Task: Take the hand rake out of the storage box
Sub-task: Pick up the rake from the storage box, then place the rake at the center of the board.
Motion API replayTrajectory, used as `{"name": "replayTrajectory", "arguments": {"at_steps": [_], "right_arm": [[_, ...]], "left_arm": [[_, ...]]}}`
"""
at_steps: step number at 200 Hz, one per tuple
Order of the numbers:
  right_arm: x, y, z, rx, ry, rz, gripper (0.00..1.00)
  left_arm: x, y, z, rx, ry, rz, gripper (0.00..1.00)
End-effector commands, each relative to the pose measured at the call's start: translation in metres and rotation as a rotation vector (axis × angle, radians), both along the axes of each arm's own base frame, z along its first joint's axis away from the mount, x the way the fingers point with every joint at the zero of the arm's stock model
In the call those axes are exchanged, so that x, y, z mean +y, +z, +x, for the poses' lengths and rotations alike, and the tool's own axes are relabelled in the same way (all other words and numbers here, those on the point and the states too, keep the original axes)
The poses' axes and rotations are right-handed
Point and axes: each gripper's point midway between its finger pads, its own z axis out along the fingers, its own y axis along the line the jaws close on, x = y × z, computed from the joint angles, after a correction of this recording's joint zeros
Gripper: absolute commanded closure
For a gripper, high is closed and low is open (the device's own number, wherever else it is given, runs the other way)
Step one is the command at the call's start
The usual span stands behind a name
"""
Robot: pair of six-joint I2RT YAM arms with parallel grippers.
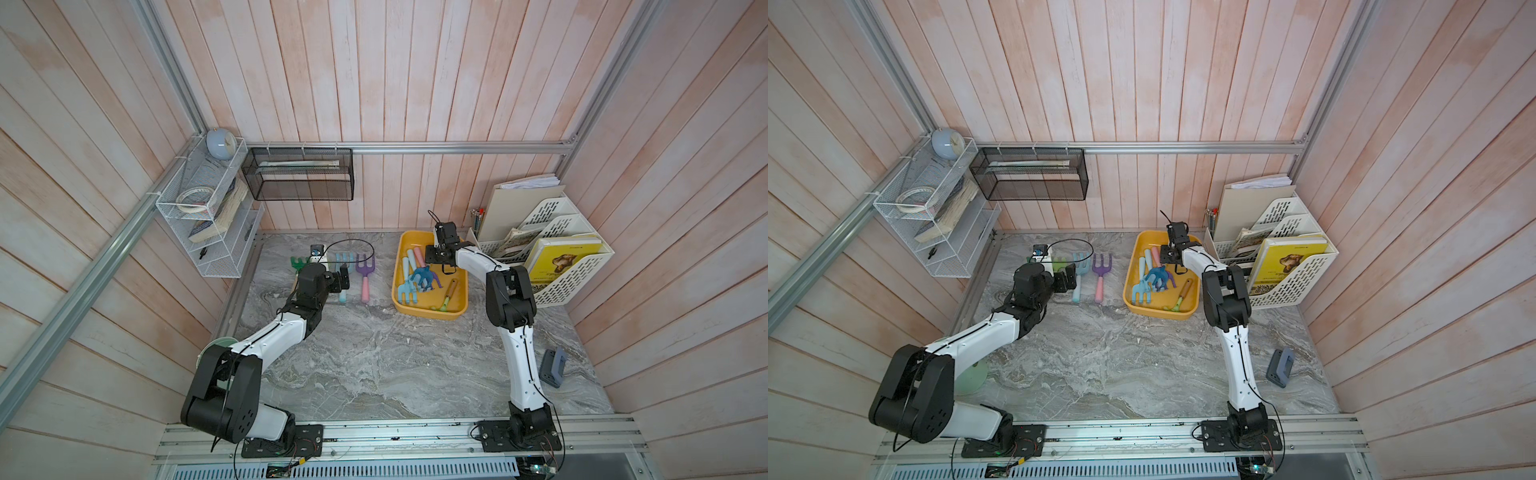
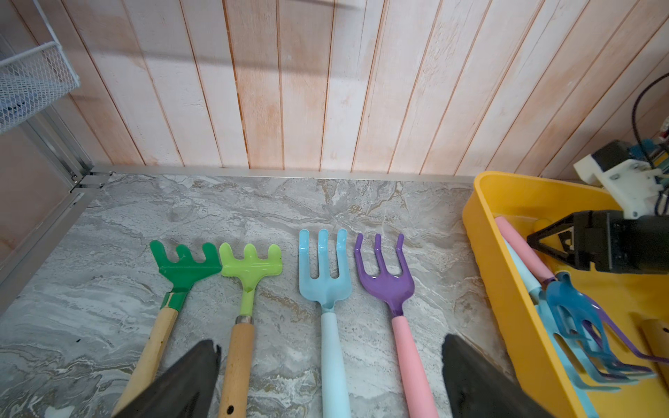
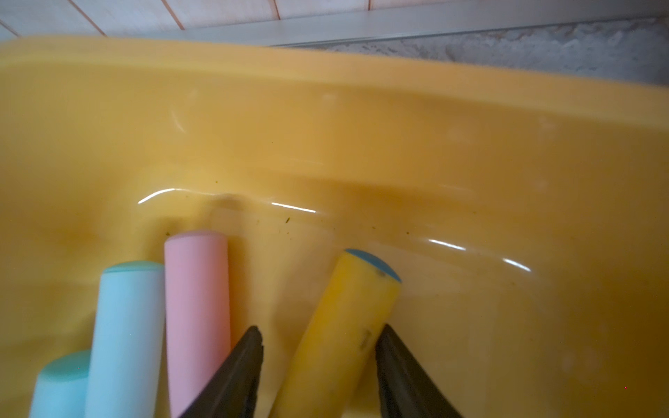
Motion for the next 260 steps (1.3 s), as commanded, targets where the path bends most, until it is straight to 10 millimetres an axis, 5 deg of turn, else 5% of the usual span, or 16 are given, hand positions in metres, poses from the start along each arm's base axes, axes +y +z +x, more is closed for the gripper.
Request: {"name": "replayTrajectory", "arguments": {"at_steps": [1, 54, 103, 128, 156, 176, 203, 235, 260], "right_arm": [[0.000, -0.020, -0.011, 0.076, 0.010, -0.022, 0.58], [0.014, 0.015, -0.013, 0.032, 0.067, 0.020, 0.79], [0.035, 0.118, -0.028, -0.164, 0.174, 0.056, 0.96], [0.079, 0.168, -0.076, -0.343, 0.398, 0.003, 1.00], [0.150, 0.198, -0.186, -0.560, 0.888, 0.026, 1.00], [0.190, 0.187, -0.294, -0.784, 1.295, 0.030, 1.00], [0.201, 0.165, -0.400, -1.032, 1.647, 0.124, 1.00], [0.203, 0.122, -0.437, -0.970, 1.825, 0.217, 1.00], [0.213, 0.076, -0.439, -0.858, 1.856, 0.136, 1.00]], "left_arm": [[0.005, -0.008, 0.004, 0.013, 0.016, 0.022, 0.00], [0.009, -0.012, 0.006, 0.030, 0.035, 0.026, 0.00], [0.012, -0.021, 0.004, 0.055, 0.034, -0.050, 0.00], [0.020, -0.030, 0.002, 0.106, 0.041, -0.169, 0.00], [0.041, -0.016, -0.012, 0.063, 0.116, -0.254, 0.00], [0.054, -0.009, -0.026, 0.026, 0.161, -0.316, 0.00], [0.065, -0.009, -0.043, 0.021, 0.198, -0.339, 0.00], [0.068, -0.011, -0.057, 0.027, 0.204, -0.352, 0.00], [0.064, -0.009, -0.061, 0.024, 0.175, -0.357, 0.00]]}}
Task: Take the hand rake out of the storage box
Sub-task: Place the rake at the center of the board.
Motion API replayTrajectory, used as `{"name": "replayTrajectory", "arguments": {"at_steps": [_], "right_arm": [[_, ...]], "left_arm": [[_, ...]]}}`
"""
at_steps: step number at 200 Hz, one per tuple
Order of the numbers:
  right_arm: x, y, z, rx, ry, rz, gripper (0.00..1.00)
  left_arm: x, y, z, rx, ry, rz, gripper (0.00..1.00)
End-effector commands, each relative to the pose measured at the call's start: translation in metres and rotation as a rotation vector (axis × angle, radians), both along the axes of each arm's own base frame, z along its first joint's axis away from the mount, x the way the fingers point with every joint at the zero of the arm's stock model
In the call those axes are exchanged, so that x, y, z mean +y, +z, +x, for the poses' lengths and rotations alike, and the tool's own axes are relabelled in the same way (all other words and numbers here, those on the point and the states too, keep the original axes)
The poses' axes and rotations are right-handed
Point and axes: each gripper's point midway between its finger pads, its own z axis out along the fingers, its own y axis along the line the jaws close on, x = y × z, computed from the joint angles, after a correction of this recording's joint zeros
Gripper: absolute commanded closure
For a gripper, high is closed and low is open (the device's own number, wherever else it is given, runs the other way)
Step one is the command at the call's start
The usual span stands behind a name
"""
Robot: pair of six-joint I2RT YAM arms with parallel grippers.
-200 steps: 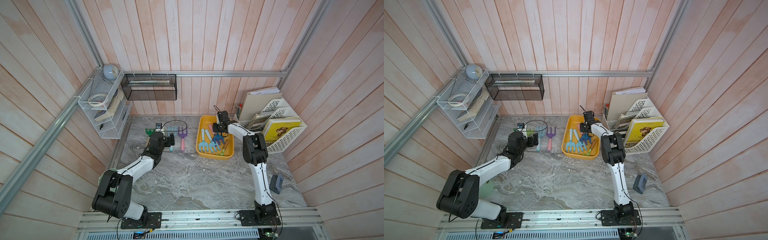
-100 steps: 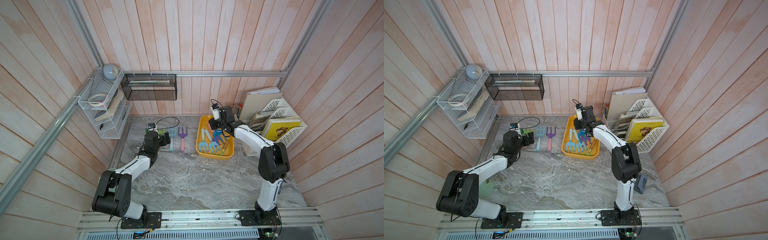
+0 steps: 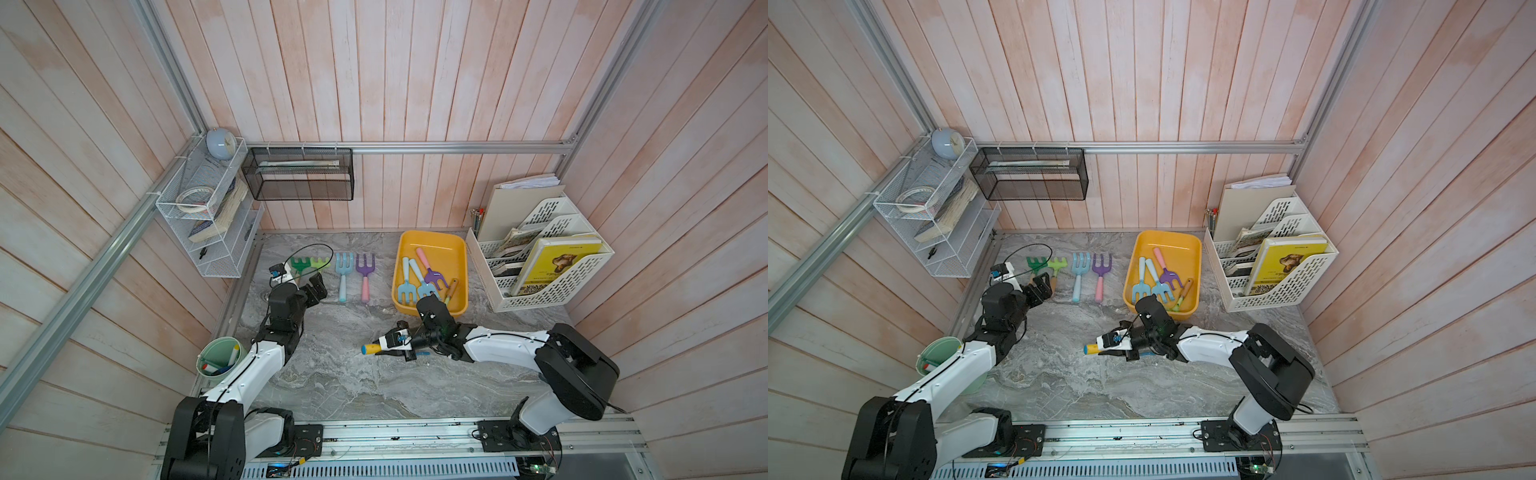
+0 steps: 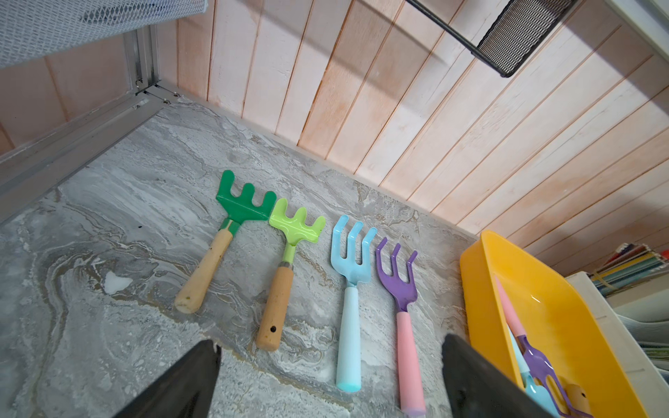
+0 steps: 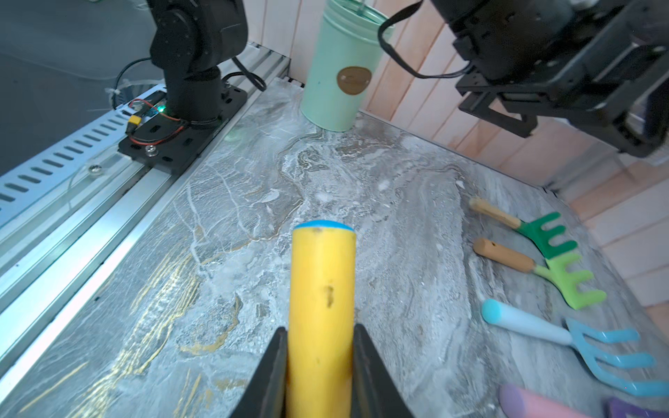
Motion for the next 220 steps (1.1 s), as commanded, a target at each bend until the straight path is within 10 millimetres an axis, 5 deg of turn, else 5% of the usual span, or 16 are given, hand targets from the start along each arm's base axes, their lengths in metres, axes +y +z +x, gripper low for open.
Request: {"name": "replayTrajectory", "arguments": {"at_steps": [1, 37, 79, 100, 152, 177, 205, 220], "right_arm": [[0.014, -0.011, -0.012, -0.095, 0.105, 0.018, 1.00], [0.015, -0.057, -0.021, -0.076, 0.123, -0.128, 1.00], [0.016, -0.066, -0.034, -0.032, 0.169, -0.156, 1.00], [0.009, -0.076, -0.041, 0.043, 0.221, -0.244, 0.70], [0.010, -0.079, -0.044, 0.102, 0.255, -0.297, 0.59], [0.012, -0.058, -0.040, 0.048, 0.231, -0.247, 0.47], [0.009, 0.010, -0.032, -0.077, 0.093, -0.027, 0.34], [-0.009, 0.055, -0.023, -0.113, -0.081, 0.134, 0.06]], "left_arm": [[-0.003, -0.004, -0.005, 0.013, -0.022, -0.019, 0.00], [-0.013, -0.003, -0.004, -0.003, -0.089, 0.000, 0.00], [-0.016, -0.007, 0.000, 0.018, -0.113, 0.036, 0.00], [-0.018, -0.009, 0.001, 0.023, -0.125, 0.039, 0.00], [-0.022, -0.012, 0.002, 0.037, -0.136, 0.056, 0.00], [-0.028, -0.012, 0.001, 0.033, -0.156, 0.073, 0.00], [-0.069, -0.007, -0.008, -0.004, -0.247, 0.205, 0.00], [-0.101, -0.011, -0.023, -0.014, -0.310, 0.275, 0.00]]}}
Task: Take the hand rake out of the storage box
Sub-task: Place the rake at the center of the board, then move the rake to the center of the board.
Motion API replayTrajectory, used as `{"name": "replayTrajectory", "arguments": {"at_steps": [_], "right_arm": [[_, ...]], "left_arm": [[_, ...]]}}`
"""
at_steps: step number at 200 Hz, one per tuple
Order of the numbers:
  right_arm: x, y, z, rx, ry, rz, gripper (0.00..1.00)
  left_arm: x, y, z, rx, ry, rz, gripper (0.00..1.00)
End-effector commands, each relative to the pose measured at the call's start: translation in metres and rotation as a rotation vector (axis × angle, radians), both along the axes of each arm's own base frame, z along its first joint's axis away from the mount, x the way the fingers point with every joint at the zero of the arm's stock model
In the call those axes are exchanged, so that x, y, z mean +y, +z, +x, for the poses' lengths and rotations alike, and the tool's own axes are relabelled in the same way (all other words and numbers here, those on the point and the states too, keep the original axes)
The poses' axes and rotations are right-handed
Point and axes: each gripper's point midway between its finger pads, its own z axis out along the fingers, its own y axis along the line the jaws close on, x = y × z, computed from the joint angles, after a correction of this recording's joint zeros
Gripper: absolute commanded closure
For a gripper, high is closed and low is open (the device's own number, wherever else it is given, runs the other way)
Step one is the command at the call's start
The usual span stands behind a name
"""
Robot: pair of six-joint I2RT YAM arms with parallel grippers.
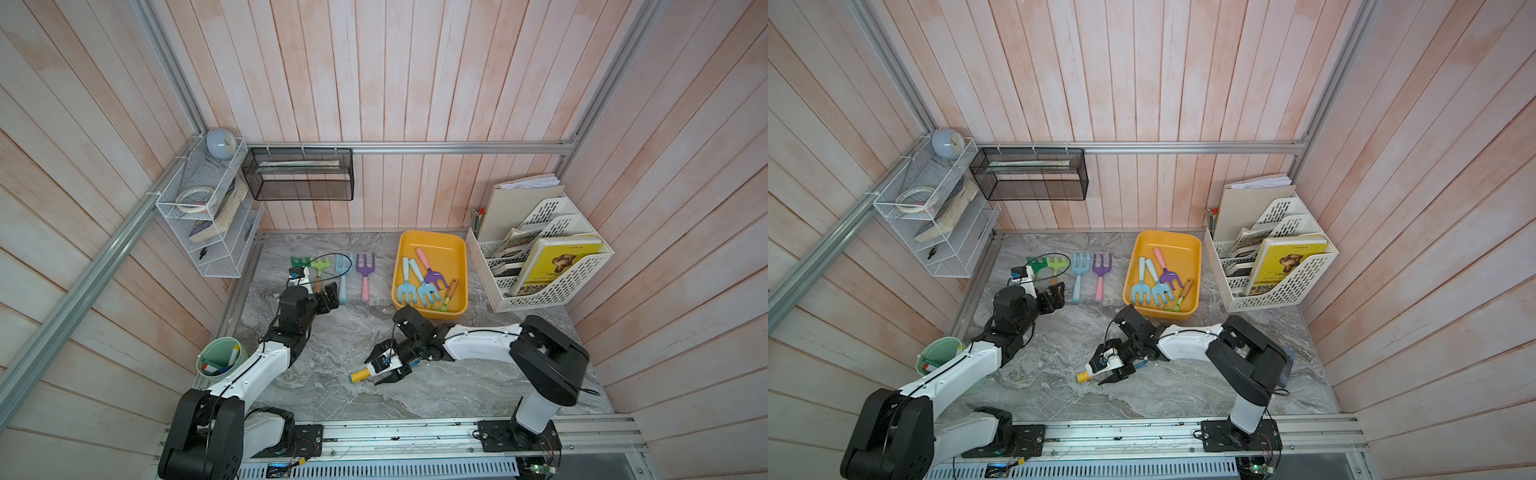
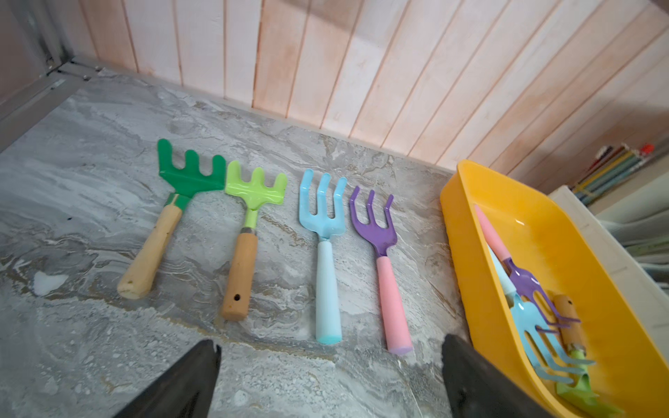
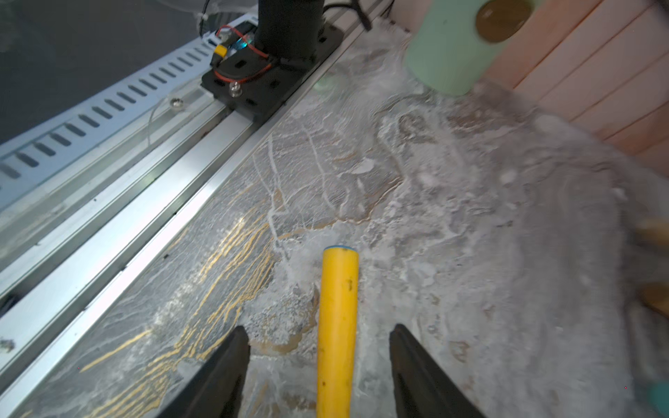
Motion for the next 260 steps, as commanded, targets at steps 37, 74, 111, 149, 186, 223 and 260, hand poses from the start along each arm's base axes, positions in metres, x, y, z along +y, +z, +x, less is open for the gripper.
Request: {"name": "replayTrajectory", "arguments": {"at_steps": [37, 74, 111, 149, 186, 223, 260], "right_arm": [[-0.100, 0.150, 0.075, 0.042, -0.888, 0.541, 0.02], [-0.211, 0.167, 0.119, 0.189, -1.435, 0.808, 0.02], [-0.267, 0.125, 0.171, 0.522, -1.784, 0.740, 0.02], [-0.277, 0.104, 0.179, 0.572, -1.849, 0.710, 0.02], [-0.286, 0.105, 0.177, 0.570, -1.866, 0.741, 0.02], [-0.291, 0.105, 0.176, 0.570, -1.866, 0.761, 0.02], [-0.290, 0.101, 0.178, 0.574, -1.865, 0.747, 0.02]], "left_arm": [[-0.097, -0.021, -0.073, -0.001, -0.180, 0.212, 0.00], [-0.129, -0.060, -0.136, 0.207, -0.214, 0.376, 0.00], [-0.137, -0.075, -0.178, 0.389, -0.333, 0.462, 0.00], [-0.128, -0.107, -0.198, 0.524, -0.399, 0.569, 0.00], [-0.127, -0.126, -0.196, 0.585, -0.469, 0.629, 0.00], [-0.120, -0.136, -0.185, 0.631, -0.455, 0.639, 0.00], [-0.136, -0.141, -0.186, 0.639, -0.534, 0.634, 0.10]]}}
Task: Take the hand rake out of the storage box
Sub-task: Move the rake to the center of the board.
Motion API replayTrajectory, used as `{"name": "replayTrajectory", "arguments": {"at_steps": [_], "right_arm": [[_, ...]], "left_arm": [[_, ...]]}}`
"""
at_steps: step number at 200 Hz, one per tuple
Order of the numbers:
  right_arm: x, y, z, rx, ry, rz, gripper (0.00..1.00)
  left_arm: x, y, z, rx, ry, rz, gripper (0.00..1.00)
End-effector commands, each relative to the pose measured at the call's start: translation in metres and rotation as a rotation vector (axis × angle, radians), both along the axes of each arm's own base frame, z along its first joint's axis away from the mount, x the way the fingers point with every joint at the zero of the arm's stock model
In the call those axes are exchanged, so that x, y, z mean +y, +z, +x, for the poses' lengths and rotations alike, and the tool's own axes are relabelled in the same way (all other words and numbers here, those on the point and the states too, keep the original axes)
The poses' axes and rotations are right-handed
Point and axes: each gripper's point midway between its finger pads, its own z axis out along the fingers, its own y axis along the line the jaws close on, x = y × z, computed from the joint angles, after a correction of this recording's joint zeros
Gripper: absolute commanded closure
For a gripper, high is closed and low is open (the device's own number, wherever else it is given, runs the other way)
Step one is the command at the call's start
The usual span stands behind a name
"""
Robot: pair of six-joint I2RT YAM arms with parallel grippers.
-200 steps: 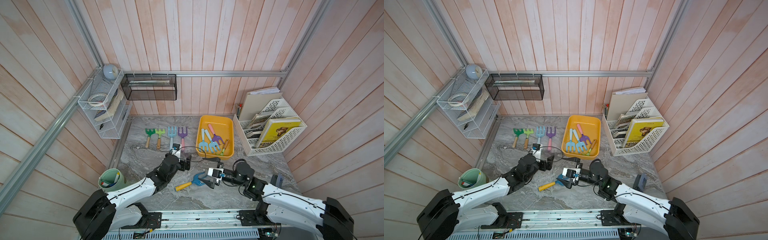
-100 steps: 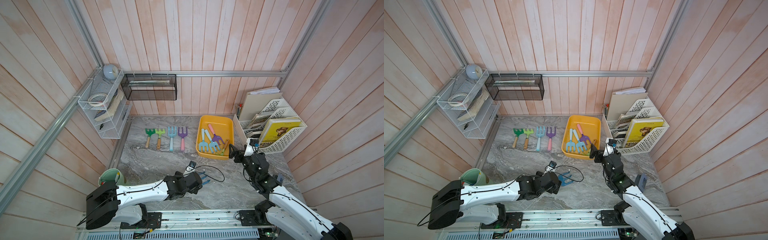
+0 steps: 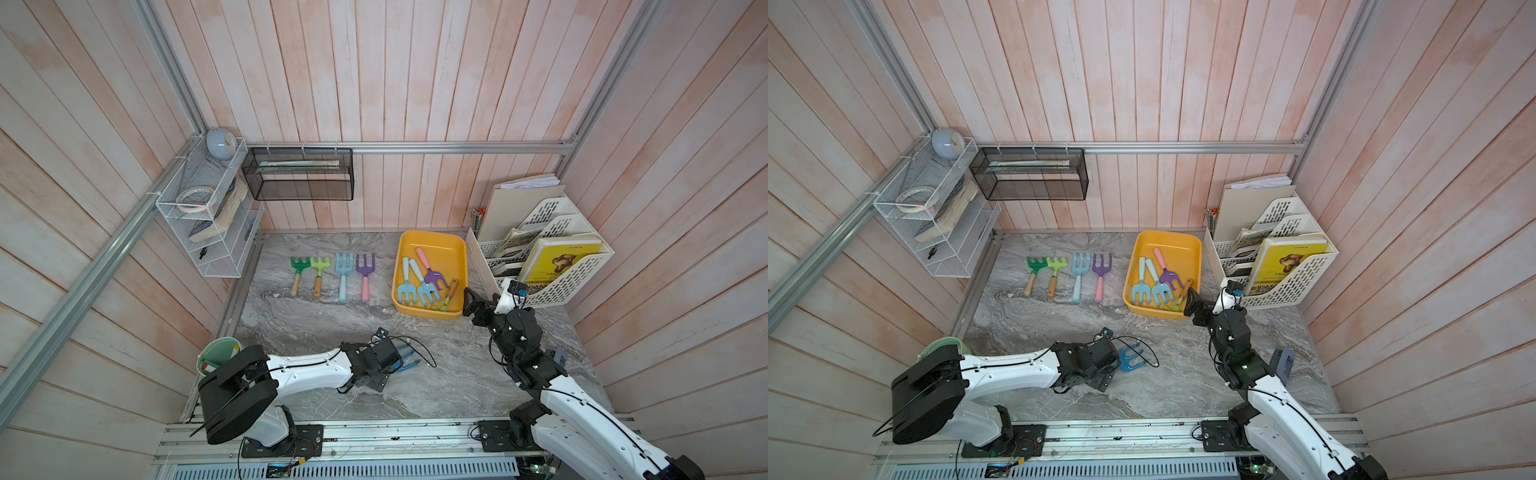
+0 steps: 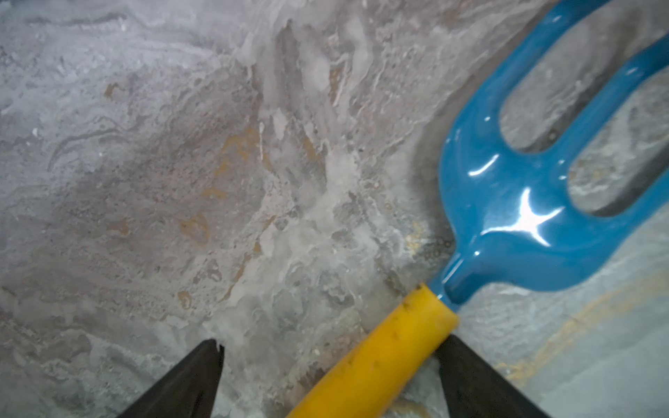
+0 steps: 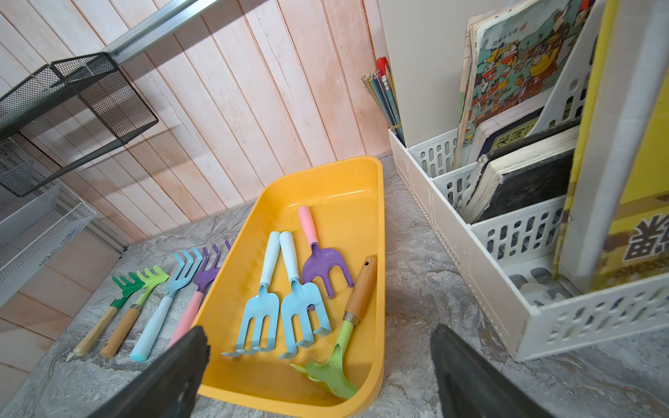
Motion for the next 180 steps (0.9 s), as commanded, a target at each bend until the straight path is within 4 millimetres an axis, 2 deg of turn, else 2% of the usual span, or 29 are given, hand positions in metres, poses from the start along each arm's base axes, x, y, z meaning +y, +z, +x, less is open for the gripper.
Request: {"name": "replayTrajectory", "arguments": {"at_steps": [1, 11, 24, 65, 77, 93, 105, 108, 118, 134, 150, 165, 180], "right_arm": [[-0.002, -0.008, 0.000, 0.017, -0.004, 0.003, 0.02], [-0.002, -0.009, 0.001, 0.018, -0.007, 0.004, 0.02], [-0.003, -0.009, 0.000, 0.012, -0.005, 0.010, 0.02], [-0.003, -0.010, 0.000, 0.009, 0.001, 0.023, 0.02], [-0.003, -0.011, 0.000, 0.011, 0.004, 0.026, 0.02], [-0.002, -0.011, 0.000, 0.009, 0.007, 0.029, 0.02], [-0.002, -0.012, 0.000, 0.010, 0.009, 0.031, 0.02], [-0.002, -0.012, 0.000, 0.009, 0.010, 0.031, 0.02], [-0.002, -0.012, 0.001, 0.011, 0.010, 0.032, 0.02], [-0.002, -0.013, 0.001, 0.013, 0.012, 0.033, 0.02], [-0.001, -0.013, 0.001, 0.011, 0.019, 0.034, 0.02], [0.001, -0.012, 0.001, 0.006, 0.028, 0.033, 0.02], [0.000, -0.013, 0.001, 0.008, 0.029, 0.031, 0.02]], "left_arm": [[-0.014, -0.004, -0.005, 0.046, -0.069, -0.029, 0.11], [-0.019, -0.003, -0.005, 0.053, -0.072, -0.056, 0.12], [-0.022, -0.004, -0.006, 0.067, -0.068, -0.089, 0.22], [-0.010, -0.014, -0.006, 0.099, 0.020, -0.104, 0.41], [0.000, -0.014, -0.003, 0.094, 0.069, -0.091, 0.51], [0.013, -0.013, 0.000, 0.084, 0.131, -0.094, 0.53], [0.021, -0.010, 0.001, 0.072, 0.165, -0.097, 0.61], [0.028, -0.009, 0.007, 0.065, 0.203, -0.098, 0.61], [0.037, -0.006, 0.010, 0.055, 0.243, -0.103, 0.62], [0.054, 0.000, 0.016, 0.027, 0.316, -0.103, 0.76], [0.065, 0.009, 0.025, -0.028, 0.370, -0.108, 0.84], [0.064, 0.015, 0.032, -0.070, 0.378, -0.133, 0.82], [0.074, 0.017, 0.037, -0.100, 0.426, -0.099, 0.82]]}}
